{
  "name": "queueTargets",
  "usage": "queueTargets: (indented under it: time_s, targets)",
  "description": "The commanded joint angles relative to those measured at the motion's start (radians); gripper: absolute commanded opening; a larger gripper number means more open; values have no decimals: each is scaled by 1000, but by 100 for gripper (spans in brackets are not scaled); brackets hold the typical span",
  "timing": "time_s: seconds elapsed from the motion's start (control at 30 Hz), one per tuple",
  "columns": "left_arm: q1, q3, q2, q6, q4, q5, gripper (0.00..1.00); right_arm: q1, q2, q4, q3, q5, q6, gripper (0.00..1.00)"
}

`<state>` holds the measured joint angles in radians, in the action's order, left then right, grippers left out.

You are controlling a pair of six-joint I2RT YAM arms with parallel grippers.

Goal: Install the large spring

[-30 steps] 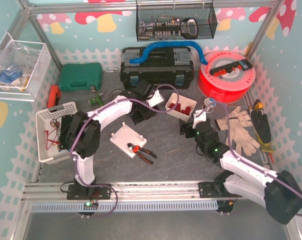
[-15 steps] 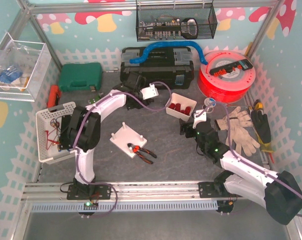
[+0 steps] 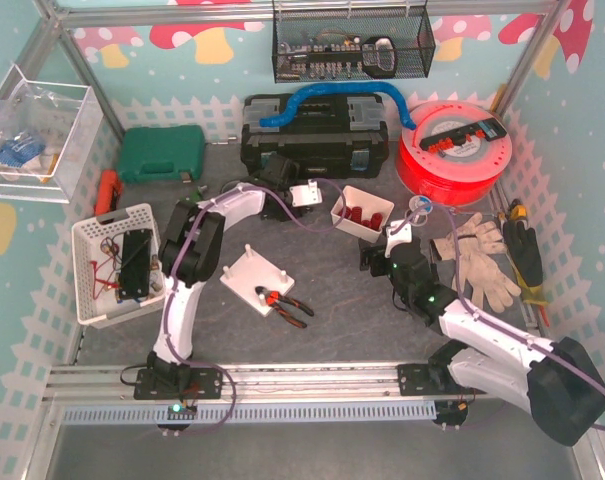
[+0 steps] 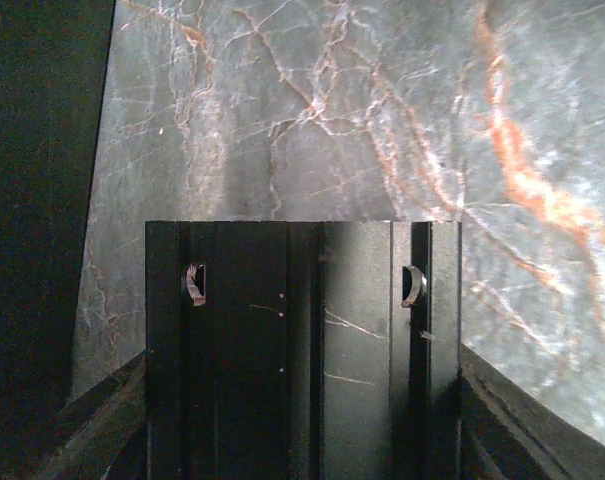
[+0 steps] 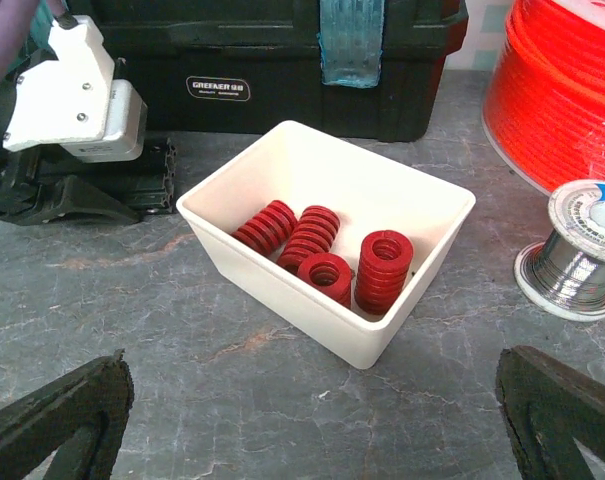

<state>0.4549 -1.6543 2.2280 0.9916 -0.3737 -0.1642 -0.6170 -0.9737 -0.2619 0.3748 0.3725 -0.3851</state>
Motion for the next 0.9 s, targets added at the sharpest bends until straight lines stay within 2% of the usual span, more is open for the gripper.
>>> queueTargets:
  time_s: [0.0,0.23,0.37,0.5,0.57,0.7,0.87]
  targets:
    - [-16,-59,14,39,53,-2,56,-6,-6,-17,14,11,5,98]
    - [-19,23,-68,-45,148,-39,70,-6,-34,-17,26,-8,3,98]
    - [-19,89,-138,-100,210,-37,91,-7,-35,-12,28,-11,3,98]
    - [-9,164,-221,-150,262,-27,94,-8,-23,-15,23,-21,3,98]
    - [-1,209,-271,-228,316,-7,94,-7,-23,-24,21,-44,7,98]
    - [31,296,-376,-436,441,112,94,-10,-32,-56,22,-130,25,98]
    - [100,437,-530,-694,573,418,98,-30,-62,-95,38,-310,74,97]
